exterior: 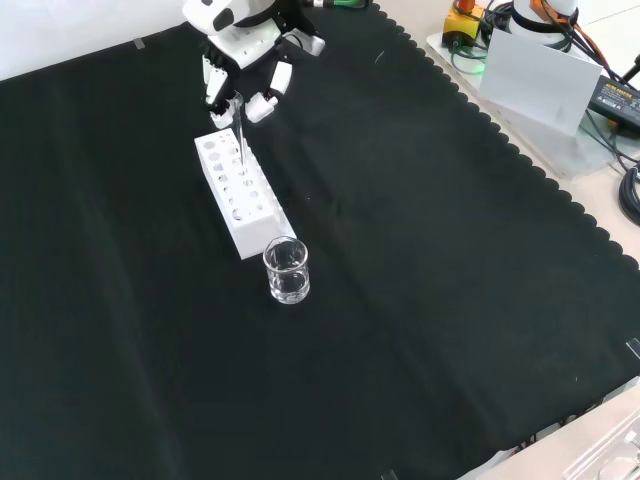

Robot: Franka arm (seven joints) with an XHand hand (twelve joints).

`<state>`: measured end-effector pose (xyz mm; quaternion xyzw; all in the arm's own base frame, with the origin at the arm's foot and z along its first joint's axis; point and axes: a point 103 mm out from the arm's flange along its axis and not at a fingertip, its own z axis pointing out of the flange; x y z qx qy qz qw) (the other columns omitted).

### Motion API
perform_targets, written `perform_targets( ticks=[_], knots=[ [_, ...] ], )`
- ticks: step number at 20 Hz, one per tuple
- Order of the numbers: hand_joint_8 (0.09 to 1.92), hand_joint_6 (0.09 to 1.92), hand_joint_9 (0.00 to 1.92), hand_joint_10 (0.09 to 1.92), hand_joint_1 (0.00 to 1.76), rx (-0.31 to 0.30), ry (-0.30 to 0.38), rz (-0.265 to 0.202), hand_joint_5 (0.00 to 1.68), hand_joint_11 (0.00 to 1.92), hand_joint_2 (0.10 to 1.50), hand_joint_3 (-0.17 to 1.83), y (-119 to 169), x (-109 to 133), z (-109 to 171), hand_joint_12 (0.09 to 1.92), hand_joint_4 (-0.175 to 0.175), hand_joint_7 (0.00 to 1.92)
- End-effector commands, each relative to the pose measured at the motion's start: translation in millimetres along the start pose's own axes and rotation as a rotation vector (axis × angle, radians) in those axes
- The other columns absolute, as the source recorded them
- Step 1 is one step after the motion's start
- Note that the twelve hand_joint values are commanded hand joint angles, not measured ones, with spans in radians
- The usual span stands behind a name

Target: Take the glass rod from the white test tube rack.

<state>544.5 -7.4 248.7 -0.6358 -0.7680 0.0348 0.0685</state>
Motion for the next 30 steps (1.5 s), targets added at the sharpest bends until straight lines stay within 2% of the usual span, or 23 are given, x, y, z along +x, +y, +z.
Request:
perform_targets(
  ticks=[1,3,5,8,14,15,17,19,24,27,30],
  knots=[
    [1.15,1.09,1.29,0.91,1.06,-0.022,0.004,0.005,0.71,1.37,0.98,0.53,5,1,-2,0.94,-0.175,0.93],
    [1.19,1.30,1.31,0.92,1.08,-0.029,0.012,0.001,0.72,1.43,1.13,0.23,5,2,-3,0.88,-0.175,0.94],
    [1.21,1.36,1.32,0.94,1.08,-0.028,0.006,-0.001,0.73,1.46,1.21,0.09,6,3,-3,0.85,-0.175,0.95],
    [1.21,1.37,1.30,0.93,1.08,-0.012,-0.022,0.000,0.73,1.45,1.23,0.04,6,2,-2,0.86,-0.175,0.94],
    [1.18,1.34,1.27,0.91,1.09,0.011,-0.004,0.012,0.75,1.38,1.23,0.01,6,-5,2,0.93,-0.175,0.93],
    [1.18,1.34,1.27,0.90,1.09,0.016,-0.010,0.012,0.76,1.38,1.23,0.01,6,-5,3,0.94,-0.175,0.93],
    [1.10,1.12,1.20,0.79,1.05,0.018,-0.016,0.012,0.70,1.27,1.20,-0.03,5,-6,3,1.02,-0.175,0.86],
    [1.04,0.99,1.15,0.71,1.03,0.018,-0.023,0.012,0.68,1.19,1.21,-0.13,5,-7,2,1.07,-0.175,0.82],
    [0.88,0.93,1.06,0.65,1.02,0.027,-0.029,0.011,0.57,1.11,1.20,-0.17,4,-9,-1,1.12,-0.168,0.70],
    [0.84,0.92,1.08,0.65,1.02,0.044,-0.046,0.043,0.56,1.12,1.19,-0.17,4,-12,-1,1.12,-0.169,0.72],
    [0.82,0.90,1.02,0.66,1.01,0.039,-0.049,0.051,0.54,1.08,1.18,-0.17,3,-13,-4,1.14,-0.153,0.65]
  ],
)
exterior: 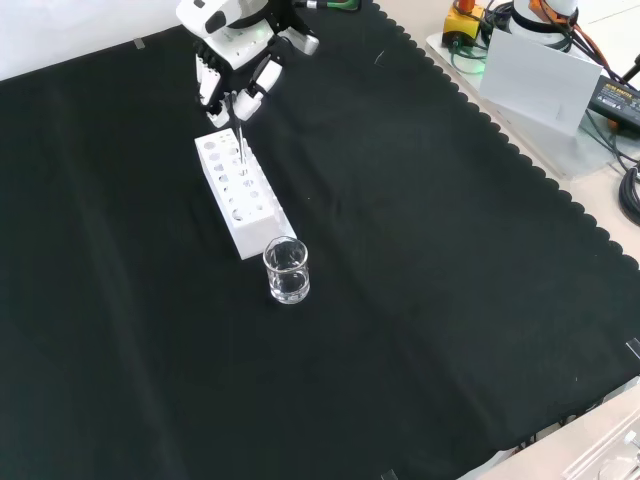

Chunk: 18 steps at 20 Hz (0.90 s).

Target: Take the glass rod from the white test tube rack.

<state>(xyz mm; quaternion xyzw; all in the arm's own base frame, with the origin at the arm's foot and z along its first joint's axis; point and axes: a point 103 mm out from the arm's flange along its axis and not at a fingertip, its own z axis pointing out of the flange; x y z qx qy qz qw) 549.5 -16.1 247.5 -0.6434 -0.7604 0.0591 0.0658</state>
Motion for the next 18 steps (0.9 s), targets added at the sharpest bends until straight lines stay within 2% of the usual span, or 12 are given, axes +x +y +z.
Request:
perform_targets(
  ticks=[1,5,9,12,18],
  knots=[
    [0.81,0.89,0.98,0.67,1.00,0.005,-0.017,0.024,0.52,1.05,1.18,-0.17,-1,-5,-5,1.15,-0.145,0.63],
    [0.79,0.87,0.93,0.68,0.99,0.005,-0.016,0.020,0.49,1.00,1.17,-0.17,-4,-12,-4,1.16,-0.128,0.58],
    [0.79,0.85,1.12,0.65,1.02,-0.002,0.006,0.002,0.58,1.18,1.16,-0.17,-4,-12,-2,1.06,-0.165,0.69],
    [0.80,0.83,1.23,0.65,1.06,-0.002,0.007,0.008,0.67,1.35,1.17,-0.17,-2,-10,-3,0.92,-0.175,0.78],
    [0.80,0.80,1.08,0.69,1.02,0.048,-0.013,0.025,0.65,1.24,1.15,-0.17,0,-15,8,1.04,-0.173,0.72]
  ],
)
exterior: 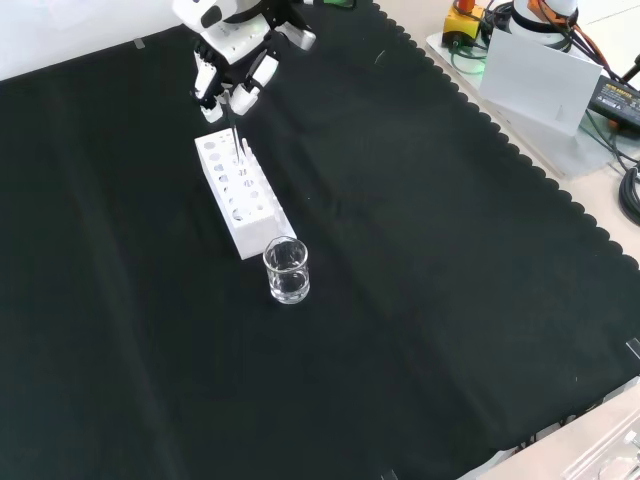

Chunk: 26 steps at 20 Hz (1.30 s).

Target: Take the glass rod from the white test tube rack.

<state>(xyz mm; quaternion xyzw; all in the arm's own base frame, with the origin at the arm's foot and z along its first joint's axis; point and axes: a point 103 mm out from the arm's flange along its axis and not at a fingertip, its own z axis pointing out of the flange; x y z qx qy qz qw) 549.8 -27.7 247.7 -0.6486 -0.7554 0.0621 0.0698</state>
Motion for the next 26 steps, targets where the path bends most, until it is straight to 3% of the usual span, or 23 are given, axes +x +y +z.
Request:
perform_targets(
  ticks=[1,9,16,24,26],
  knots=[
    [0.81,0.80,1.07,0.70,1.02,0.049,-0.024,0.014,0.65,1.23,1.14,-0.17,2,-4,10,1.04,-0.173,0.72],
    [0.80,0.80,1.08,0.68,1.01,0.065,-0.023,0.032,0.63,1.23,1.12,-0.17,3,-11,12,1.05,-0.156,0.74],
    [0.87,0.78,1.38,0.61,1.09,0.024,0.015,0.016,0.77,1.52,1.15,-0.17,1,-10,6,0.80,-0.175,0.99],
    [0.92,0.80,1.42,0.64,1.10,0.023,0.035,0.002,0.79,1.59,1.18,-0.17,0,-2,3,0.75,-0.175,1.04],
    [0.92,0.81,1.43,0.65,1.10,-0.004,0.037,0.004,0.81,1.60,1.18,-0.17,-1,-1,2,0.74,-0.175,1.07]
  ],
)
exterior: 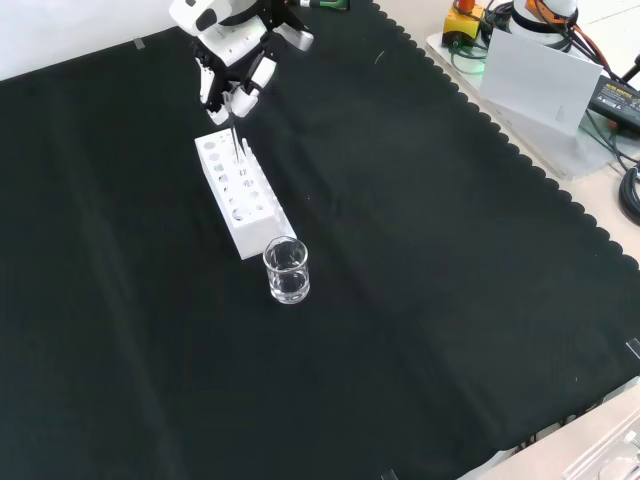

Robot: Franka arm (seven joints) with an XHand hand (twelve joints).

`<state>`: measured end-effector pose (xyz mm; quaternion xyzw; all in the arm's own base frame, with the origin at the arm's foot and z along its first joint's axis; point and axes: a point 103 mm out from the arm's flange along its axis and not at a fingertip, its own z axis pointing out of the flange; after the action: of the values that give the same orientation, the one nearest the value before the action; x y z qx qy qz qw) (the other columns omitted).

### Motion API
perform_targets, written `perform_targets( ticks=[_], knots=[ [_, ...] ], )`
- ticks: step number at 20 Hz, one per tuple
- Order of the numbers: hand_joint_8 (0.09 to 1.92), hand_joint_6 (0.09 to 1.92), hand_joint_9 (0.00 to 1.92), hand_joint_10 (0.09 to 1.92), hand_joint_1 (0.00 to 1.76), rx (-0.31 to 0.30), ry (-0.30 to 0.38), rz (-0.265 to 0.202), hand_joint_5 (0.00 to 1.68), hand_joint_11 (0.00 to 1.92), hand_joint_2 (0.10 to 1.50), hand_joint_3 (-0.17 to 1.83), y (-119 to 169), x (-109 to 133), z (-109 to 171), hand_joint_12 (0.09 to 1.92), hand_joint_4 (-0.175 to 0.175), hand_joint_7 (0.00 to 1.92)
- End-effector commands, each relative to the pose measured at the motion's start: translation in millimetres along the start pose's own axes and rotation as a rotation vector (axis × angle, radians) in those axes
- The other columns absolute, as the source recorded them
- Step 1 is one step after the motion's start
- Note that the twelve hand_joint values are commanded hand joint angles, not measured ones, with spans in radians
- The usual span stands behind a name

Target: Take the glass rod from the white test tube rack.

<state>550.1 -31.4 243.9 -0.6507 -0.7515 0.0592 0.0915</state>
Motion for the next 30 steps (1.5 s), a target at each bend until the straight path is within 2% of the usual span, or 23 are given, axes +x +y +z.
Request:
perform_targets(
  ticks=[1,2,4,7,10,13,14,17,21,26,30],
  knots=[
    [0.94,0.91,1.47,0.65,1.11,-0.049,0.009,0.005,0.85,1.64,1.18,-0.15,-2,1,-1,0.73,-0.175,1.12],
    [0.98,0.99,1.50,0.67,1.13,-0.085,0.013,0.013,0.89,1.68,1.18,-0.12,-2,-3,1,0.70,-0.175,1.16],
    [1.05,1.04,1.51,0.76,1.22,-0.164,-0.014,0.028,0.93,1.68,1.19,-0.13,-4,0,-2,0.64,-0.175,1.06],
    [1.09,0.79,1.51,0.88,1.28,-0.256,-0.059,0.018,1.00,1.63,1.17,-0.17,-10,12,-16,0.69,-0.175,1.10],
    [1.02,0.59,1.54,0.85,1.30,-0.307,-0.054,0.004,1.11,1.60,1.13,-0.17,-17,17,-32,0.72,-0.175,1.16],
    [0.99,0.49,1.55,0.82,1.31,-0.307,-0.074,-0.011,1.16,1.58,1.12,-0.17,-19,25,-45,0.71,-0.175,1.18],
    [0.98,0.47,1.55,0.81,1.31,-0.324,-0.095,0.016,1.17,1.57,1.12,-0.17,-21,27,-48,0.71,-0.175,1.18],
    [0.98,0.41,1.57,0.78,1.31,-0.284,-0.138,0.018,1.19,1.57,1.11,-0.17,-28,35,-60,0.69,-0.175,1.19],
    [0.99,0.38,1.58,0.77,1.31,-0.250,-0.149,-0.010,1.21,1.57,1.12,-0.17,-41,43,-80,0.69,-0.175,1.18],
    [1.01,0.33,1.60,0.74,1.31,-0.195,-0.180,-0.014,1.22,1.57,1.12,-0.17,-61,49,-100,0.68,-0.175,1.17],
    [1.02,0.32,1.61,0.74,1.31,-0.210,-0.185,-0.014,1.23,1.58,1.12,-0.17,-76,53,-115,0.68,-0.175,1.17]
  ],
)
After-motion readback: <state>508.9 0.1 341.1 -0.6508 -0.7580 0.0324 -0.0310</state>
